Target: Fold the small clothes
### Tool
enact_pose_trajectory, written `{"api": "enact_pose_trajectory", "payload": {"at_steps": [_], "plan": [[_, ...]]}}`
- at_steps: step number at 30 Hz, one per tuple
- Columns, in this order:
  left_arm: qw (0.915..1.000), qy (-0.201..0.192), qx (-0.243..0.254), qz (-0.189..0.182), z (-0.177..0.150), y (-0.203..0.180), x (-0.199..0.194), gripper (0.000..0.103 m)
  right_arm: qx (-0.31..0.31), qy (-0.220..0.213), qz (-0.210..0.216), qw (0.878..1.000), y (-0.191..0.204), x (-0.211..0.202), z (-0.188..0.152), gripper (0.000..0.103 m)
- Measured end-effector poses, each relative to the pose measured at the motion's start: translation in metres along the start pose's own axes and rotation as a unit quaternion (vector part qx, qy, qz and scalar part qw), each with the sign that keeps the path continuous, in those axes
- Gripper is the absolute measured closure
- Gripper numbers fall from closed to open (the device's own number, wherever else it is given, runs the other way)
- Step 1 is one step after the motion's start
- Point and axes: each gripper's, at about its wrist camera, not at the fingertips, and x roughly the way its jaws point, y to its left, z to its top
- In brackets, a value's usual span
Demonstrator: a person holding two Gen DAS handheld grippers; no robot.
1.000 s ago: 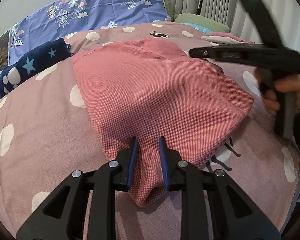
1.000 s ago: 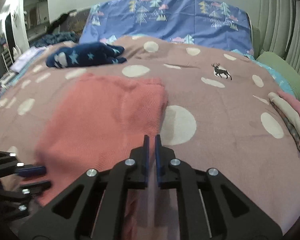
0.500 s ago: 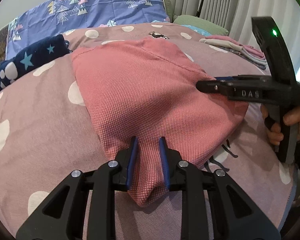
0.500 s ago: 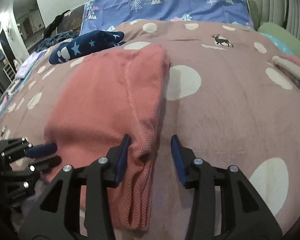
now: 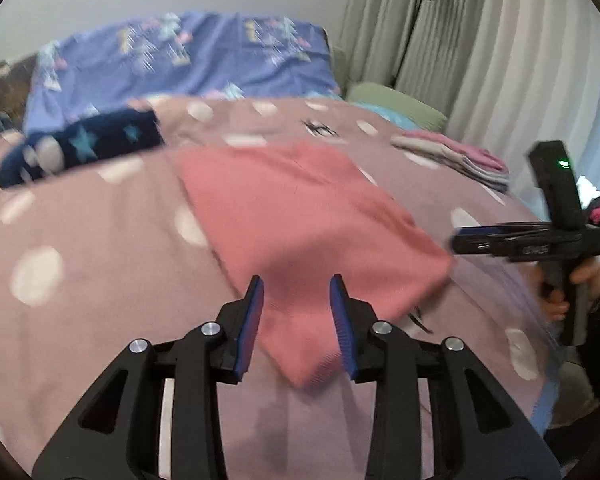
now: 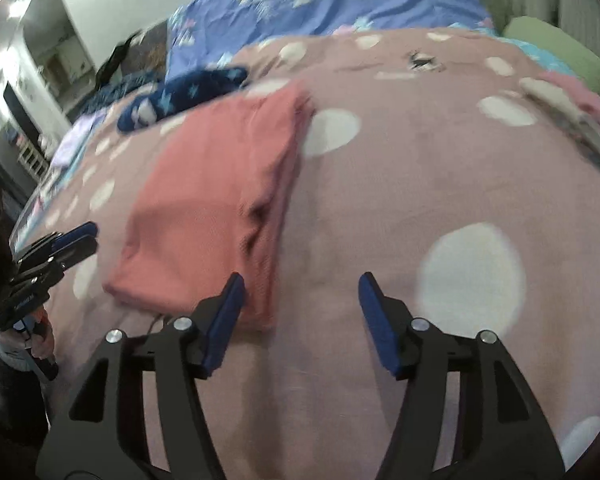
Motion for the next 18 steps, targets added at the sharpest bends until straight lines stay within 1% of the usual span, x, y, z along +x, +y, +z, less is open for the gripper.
{"api": "enact_pose_trajectory", "payload": {"at_steps": [2,3,4,5,8,11,13,16,18], "plan": [[0.9997,0.006,-0.002,0.023,0.012,0.007,0.004,0.057,0.014,-0.016,-0.002,1.000,-0.009,-0.013,0.008,0.041],[0.9996,0.012,-0.003,0.027,0.017,0.009,0.008,0.055,0.020,-0.020,0.001,1.000,-0.013,-0.017,0.010,0.041],[0.9994,0.018,-0.007,0.027,0.020,0.012,0.013,0.051,0.027,-0.022,0.005,0.999,-0.017,-0.019,0.013,0.040],[0.9992,0.028,-0.014,0.026,0.024,0.015,0.022,0.048,0.036,-0.023,0.017,0.999,-0.020,-0.021,0.016,0.039],[0.9977,0.053,-0.031,0.029,0.027,0.021,0.046,0.041,0.042,-0.016,0.039,0.998,-0.021,-0.018,0.021,0.038],[0.9959,0.069,-0.042,0.039,0.025,0.029,0.065,0.038,0.033,-0.002,0.058,0.998,-0.014,-0.005,0.025,0.038],[0.9954,0.072,-0.058,0.024,0.021,0.033,0.072,0.036,0.024,0.009,0.069,0.997,-0.008,0.006,0.029,0.037],[0.9927,0.079,-0.091,-0.011,0.022,0.044,0.083,0.034,0.012,0.027,0.086,0.996,0.002,0.030,0.037,0.036],[0.9893,0.087,-0.112,-0.033,0.022,0.053,0.092,0.029,0.016,0.043,0.105,0.993,0.005,0.050,0.043,0.036]]}}
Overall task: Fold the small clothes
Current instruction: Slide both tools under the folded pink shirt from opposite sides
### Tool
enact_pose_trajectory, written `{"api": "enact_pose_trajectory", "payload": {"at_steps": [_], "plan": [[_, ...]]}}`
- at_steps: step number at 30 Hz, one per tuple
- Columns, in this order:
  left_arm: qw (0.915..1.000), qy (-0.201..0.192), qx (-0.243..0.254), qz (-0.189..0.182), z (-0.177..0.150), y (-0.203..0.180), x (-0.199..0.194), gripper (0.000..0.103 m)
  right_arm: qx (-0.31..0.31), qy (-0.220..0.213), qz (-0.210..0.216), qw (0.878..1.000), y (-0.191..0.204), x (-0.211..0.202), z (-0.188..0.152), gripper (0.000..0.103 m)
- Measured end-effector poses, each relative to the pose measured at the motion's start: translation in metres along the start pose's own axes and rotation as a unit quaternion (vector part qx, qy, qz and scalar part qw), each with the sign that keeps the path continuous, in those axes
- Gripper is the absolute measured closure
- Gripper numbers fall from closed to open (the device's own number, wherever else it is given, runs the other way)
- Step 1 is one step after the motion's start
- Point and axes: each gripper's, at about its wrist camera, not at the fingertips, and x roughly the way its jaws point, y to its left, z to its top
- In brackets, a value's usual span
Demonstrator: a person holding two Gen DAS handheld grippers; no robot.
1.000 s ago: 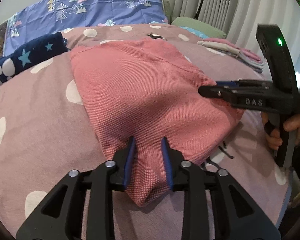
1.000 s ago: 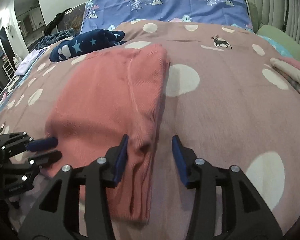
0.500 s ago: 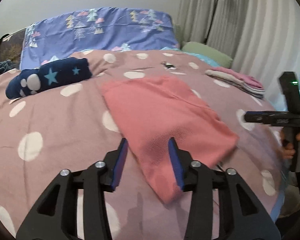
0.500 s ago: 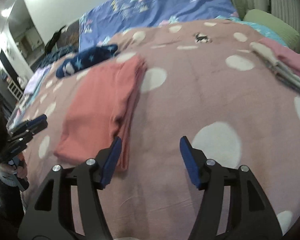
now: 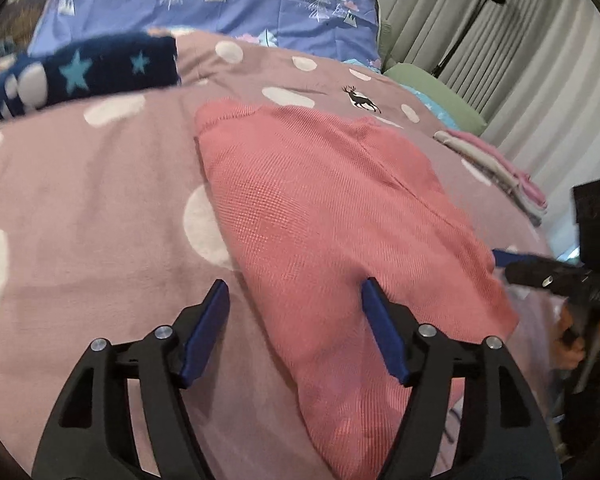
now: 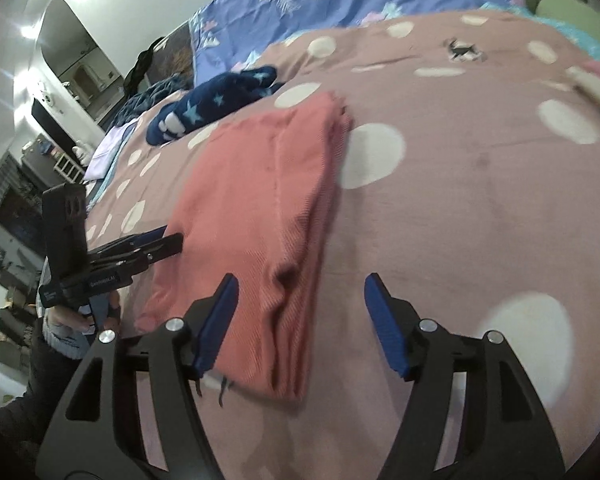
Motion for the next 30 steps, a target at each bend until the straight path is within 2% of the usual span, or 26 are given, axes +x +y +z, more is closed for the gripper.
{"api": "enact_pose_trajectory", "payload": {"at_steps": [3,5,9,12,16,19,24,28,30], "plan": [[0.9996,0.003,-0.014,-0.023,0.007,0.009,0.010,0.024,0.018,0.016,0.023,0.999,-0.005,0.024,0.010,0.035],[0.9997,0.003,-0.005,-0.023,0.008,0.006,0.014,0.019,0.020,0.013,0.043,0.999,-0.009,0.032,0.015,0.030],[0.9995,0.007,0.015,-0.027,0.012,-0.001,0.022,0.012,0.028,0.000,0.075,0.997,-0.016,0.042,0.021,0.030],[0.9993,0.006,0.025,-0.026,0.020,-0.003,0.029,0.011,0.005,-0.001,0.079,0.997,-0.010,0.047,0.026,0.030],[0.9993,0.005,0.028,-0.022,0.033,-0.005,0.041,0.011,-0.016,0.004,0.061,0.998,-0.003,0.061,0.038,0.033],[0.9992,0.007,0.032,-0.021,0.040,-0.006,0.047,0.012,-0.012,0.004,0.068,0.998,-0.009,0.071,0.051,0.037],[0.9989,0.007,0.023,-0.040,0.048,0.001,0.053,0.013,0.012,-0.002,0.108,0.994,-0.027,0.088,0.075,0.046],[0.9983,0.005,0.016,-0.056,0.054,0.006,0.057,0.018,0.022,0.006,0.131,0.991,-0.034,0.102,0.085,0.062],[0.9972,-0.001,0.001,-0.075,0.054,0.013,0.056,0.020,0.017,0.003,0.138,0.990,-0.034,0.103,0.083,0.063]]}}
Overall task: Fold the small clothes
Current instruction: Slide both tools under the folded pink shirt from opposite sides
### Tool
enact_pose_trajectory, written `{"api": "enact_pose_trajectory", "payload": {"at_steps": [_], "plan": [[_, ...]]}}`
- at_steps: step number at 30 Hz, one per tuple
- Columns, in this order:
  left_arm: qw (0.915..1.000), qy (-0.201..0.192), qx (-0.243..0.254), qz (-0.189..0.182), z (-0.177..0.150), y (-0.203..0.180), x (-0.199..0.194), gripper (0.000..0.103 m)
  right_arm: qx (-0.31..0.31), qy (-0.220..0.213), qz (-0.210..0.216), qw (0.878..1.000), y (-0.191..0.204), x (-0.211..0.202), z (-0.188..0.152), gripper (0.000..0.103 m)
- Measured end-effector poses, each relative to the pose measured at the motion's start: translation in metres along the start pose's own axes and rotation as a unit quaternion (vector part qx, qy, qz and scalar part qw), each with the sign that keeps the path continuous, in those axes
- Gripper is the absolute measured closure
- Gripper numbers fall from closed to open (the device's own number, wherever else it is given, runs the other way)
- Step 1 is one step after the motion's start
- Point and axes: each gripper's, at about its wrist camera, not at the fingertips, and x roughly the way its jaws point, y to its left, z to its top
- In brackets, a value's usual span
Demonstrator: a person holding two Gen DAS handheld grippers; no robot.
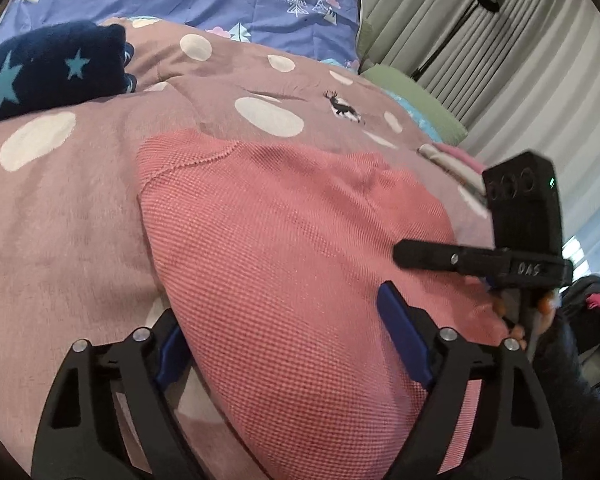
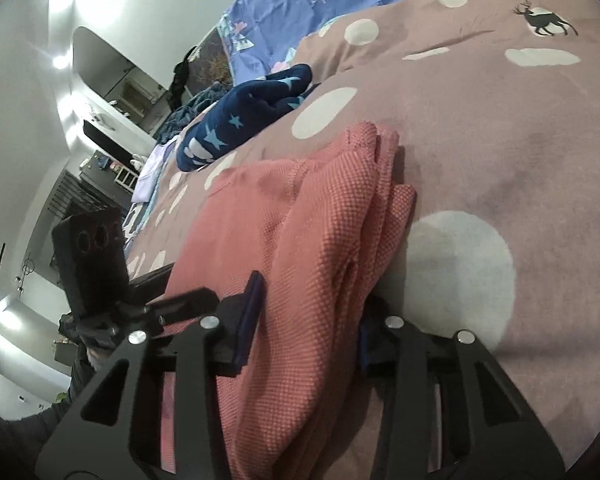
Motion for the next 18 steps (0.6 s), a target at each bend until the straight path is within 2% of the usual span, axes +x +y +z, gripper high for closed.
{"api": "enact_pose_trajectory", "payload": {"at_steps": [4,7,9,11,13,15,16,18], "plan": [[0.9995,-0.012,-0.026,-0.013,-0.001,0.009,-0.005,0.035,-0.006,-0.003,-0.001,1.000,0.005,-0.004,-0.006,0.063],[0.9997,-0.004,-0.017,-0.017,-0.005,0.007,-0.009,0.037,-0.012,0.006,-0.006,1.000,0.011,-0.011,-0.017,0.061],[0.9997,0.007,0.002,-0.024,-0.010,0.001,-0.010,0.037,-0.033,0.018,0.000,0.999,0.018,-0.017,-0.030,0.054],[0.9995,0.013,0.009,-0.026,-0.011,-0.001,-0.009,0.037,-0.059,0.026,0.007,0.998,0.026,-0.018,-0.036,0.042],[0.9994,0.015,0.009,-0.028,-0.010,0.000,-0.007,0.036,-0.074,0.032,-0.003,0.997,0.032,-0.012,-0.036,0.039],[0.9993,0.015,0.009,-0.034,-0.009,-0.001,-0.004,0.035,-0.076,0.027,-0.008,0.997,0.034,-0.007,-0.034,0.039],[0.9990,0.014,0.007,-0.042,-0.007,-0.001,-0.002,0.031,-0.072,0.024,-0.005,0.997,0.034,-0.003,-0.030,0.040],[0.9983,0.012,0.004,-0.056,-0.003,-0.003,0.004,0.028,-0.059,0.021,-0.008,0.998,0.032,0.007,-0.023,0.056]]}}
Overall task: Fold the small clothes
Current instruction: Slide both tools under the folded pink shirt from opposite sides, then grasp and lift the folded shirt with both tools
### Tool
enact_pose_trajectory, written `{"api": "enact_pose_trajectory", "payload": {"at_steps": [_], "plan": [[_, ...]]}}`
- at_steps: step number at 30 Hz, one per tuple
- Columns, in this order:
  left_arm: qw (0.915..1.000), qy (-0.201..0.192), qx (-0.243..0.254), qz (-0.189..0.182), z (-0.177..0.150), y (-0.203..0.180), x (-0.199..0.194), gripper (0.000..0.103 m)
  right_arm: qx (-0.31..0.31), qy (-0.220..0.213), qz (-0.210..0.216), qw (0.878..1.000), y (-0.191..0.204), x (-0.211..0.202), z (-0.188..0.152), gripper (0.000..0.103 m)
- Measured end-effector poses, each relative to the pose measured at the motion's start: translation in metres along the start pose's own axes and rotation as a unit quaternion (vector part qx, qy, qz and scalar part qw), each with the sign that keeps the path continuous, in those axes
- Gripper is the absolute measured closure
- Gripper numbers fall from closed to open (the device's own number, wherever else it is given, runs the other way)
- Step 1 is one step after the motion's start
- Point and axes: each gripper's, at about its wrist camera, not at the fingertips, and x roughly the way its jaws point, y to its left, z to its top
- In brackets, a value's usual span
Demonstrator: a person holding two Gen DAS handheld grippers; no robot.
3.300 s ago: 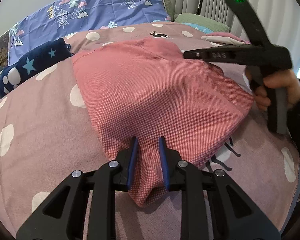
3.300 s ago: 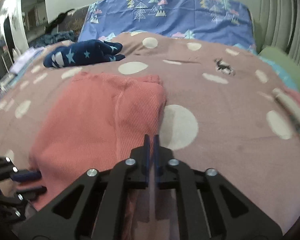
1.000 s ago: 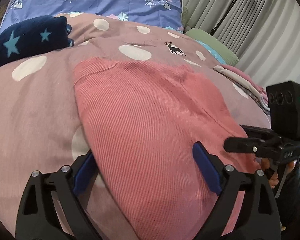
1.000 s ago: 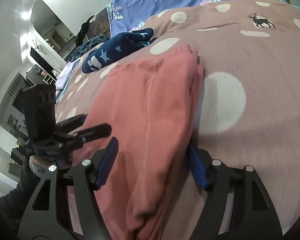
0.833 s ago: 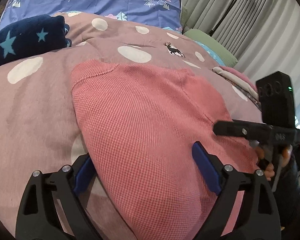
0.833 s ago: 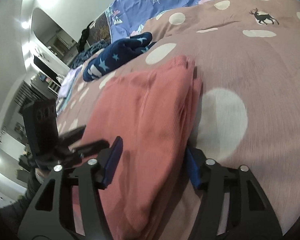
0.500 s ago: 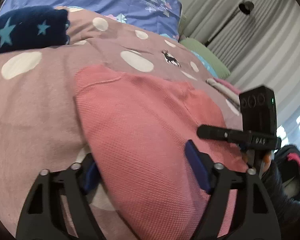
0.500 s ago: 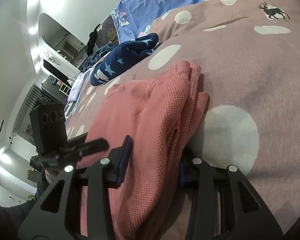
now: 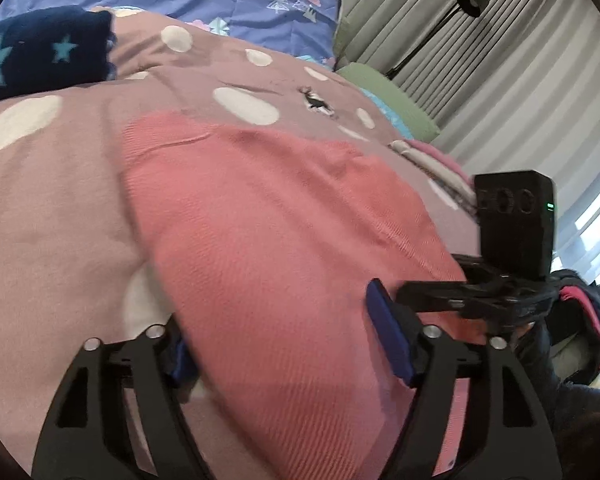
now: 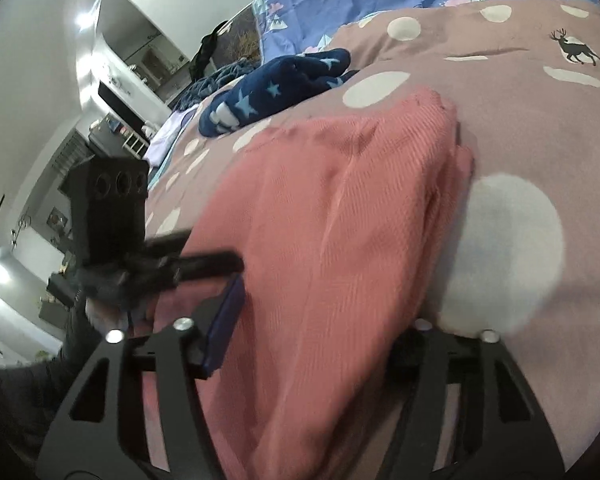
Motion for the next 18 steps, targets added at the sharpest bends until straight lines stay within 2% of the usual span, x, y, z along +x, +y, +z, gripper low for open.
{"api": "enact_pose_trajectory", "payload": {"at_steps": [2,5,6,8,11,14,18], "plan": [[1.0000,0.002,0.005,0.006,0.004,-0.005,0.008,0.028,0.021,0.002,0.002,1.000,-0.006,0.008,0.007,0.070],[0.9999,-0.001,0.007,0.008,0.004,-0.005,0.006,0.030,0.030,-0.005,0.012,0.999,-0.012,0.006,0.006,0.074],[1.0000,-0.003,0.003,0.008,0.003,-0.004,0.005,0.032,0.029,-0.008,0.009,1.000,-0.011,0.005,0.005,0.074],[0.9999,-0.005,-0.002,0.015,0.003,-0.002,0.003,0.043,0.022,-0.012,0.001,1.000,-0.008,0.005,0.004,0.075],[0.9997,-0.007,-0.012,0.019,0.002,0.003,0.001,0.051,0.022,-0.016,0.001,1.000,-0.007,0.006,0.004,0.075],[0.9995,-0.006,-0.008,0.029,0.002,0.002,0.002,0.052,0.028,-0.015,0.004,1.000,-0.009,0.010,0.005,0.076],[0.9991,-0.006,-0.001,0.042,0.000,-0.002,0.003,0.052,0.015,-0.021,-0.021,0.999,-0.001,0.010,0.004,0.076]]}}
